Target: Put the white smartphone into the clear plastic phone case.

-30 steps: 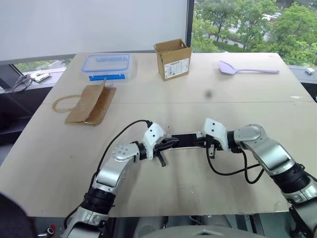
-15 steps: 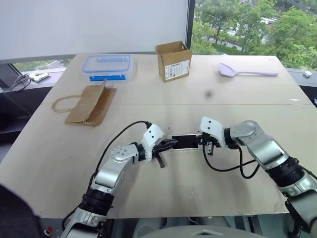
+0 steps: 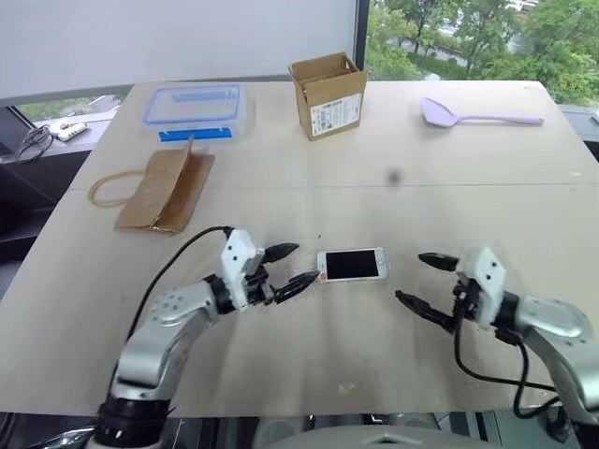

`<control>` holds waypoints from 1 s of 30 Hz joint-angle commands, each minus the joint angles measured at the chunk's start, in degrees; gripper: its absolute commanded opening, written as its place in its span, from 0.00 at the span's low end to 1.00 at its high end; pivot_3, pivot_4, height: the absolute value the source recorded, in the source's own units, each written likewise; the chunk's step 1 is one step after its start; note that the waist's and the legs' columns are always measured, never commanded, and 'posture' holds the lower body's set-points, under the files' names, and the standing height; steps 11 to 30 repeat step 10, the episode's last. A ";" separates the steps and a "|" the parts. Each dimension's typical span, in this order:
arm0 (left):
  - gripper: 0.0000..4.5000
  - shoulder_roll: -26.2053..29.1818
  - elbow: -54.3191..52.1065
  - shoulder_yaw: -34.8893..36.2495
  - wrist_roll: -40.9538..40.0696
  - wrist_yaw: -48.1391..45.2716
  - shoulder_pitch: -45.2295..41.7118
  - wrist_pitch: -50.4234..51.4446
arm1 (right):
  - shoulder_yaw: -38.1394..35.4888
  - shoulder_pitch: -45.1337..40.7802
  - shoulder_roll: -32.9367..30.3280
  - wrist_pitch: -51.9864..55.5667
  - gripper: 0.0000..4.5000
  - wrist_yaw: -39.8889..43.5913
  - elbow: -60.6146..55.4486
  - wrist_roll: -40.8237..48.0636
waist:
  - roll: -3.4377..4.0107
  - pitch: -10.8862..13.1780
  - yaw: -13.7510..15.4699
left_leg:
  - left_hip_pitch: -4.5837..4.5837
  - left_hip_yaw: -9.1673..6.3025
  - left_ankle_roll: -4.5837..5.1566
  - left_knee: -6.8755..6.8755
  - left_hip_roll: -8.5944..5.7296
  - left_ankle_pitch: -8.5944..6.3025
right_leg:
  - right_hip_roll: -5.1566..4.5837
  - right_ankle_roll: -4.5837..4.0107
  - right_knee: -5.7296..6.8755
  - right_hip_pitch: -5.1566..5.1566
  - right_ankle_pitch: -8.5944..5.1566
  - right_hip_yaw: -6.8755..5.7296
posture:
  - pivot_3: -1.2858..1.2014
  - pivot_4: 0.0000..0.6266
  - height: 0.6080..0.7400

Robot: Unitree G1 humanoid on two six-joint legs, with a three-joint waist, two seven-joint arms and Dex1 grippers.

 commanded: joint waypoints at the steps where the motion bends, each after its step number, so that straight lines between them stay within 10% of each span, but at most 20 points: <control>1: 0.99 2.47 -4.78 3.77 -2.32 0.27 3.85 1.60 | -6.77 4.87 -1.44 -1.21 1.00 -0.49 -4.47 2.43 | 0.00 0.15 0.13 | 0.02 -0.01 0.00 0.08 0.00 0.00 | 0.00 -0.01 0.07 0.03 -0.01 -0.01 | 0.52 0.24 1.00; 30: 0.99 3.90 -6.13 8.29 -4.03 1.24 9.93 1.94 | -12.06 12.61 -1.64 -3.45 1.00 -2.56 -6.70 2.65 | -0.06 0.26 0.55 | 0.05 0.04 0.01 0.49 0.01 0.02 | 0.03 0.01 0.21 0.15 -0.02 -0.06 | 0.52 0.24 1.00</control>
